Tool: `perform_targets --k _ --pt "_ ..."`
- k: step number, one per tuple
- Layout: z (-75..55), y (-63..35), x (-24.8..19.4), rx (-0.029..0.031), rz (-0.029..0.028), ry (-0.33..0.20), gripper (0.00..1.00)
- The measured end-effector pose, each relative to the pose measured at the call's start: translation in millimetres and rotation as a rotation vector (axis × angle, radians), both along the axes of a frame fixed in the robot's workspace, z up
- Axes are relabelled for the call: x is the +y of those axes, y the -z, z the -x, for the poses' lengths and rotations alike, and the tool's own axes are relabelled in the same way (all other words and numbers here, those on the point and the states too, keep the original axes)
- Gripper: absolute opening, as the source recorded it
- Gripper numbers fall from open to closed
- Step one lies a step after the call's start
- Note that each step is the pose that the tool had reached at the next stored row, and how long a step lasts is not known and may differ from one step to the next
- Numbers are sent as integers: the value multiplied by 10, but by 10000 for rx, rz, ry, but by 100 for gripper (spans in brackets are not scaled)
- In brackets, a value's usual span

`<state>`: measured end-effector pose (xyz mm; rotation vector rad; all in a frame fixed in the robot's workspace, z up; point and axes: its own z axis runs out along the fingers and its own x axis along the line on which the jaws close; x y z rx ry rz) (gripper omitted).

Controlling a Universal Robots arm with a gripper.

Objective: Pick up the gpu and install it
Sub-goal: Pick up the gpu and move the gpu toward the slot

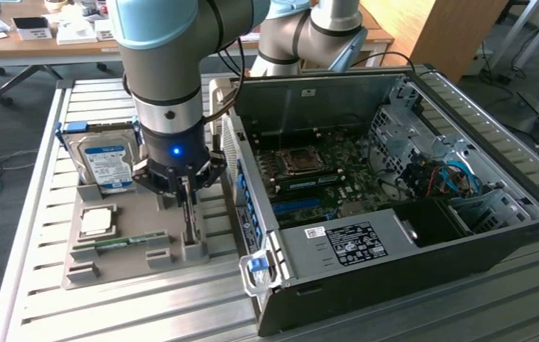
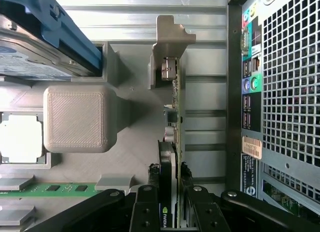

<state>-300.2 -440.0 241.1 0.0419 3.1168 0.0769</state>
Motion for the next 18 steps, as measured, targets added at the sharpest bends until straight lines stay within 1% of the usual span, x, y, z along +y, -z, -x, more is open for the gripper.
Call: perform_targets --k 9,18 --pt "0 -146 0 0 0 0 27" --pt "0 -261 0 -1 0 0 27"
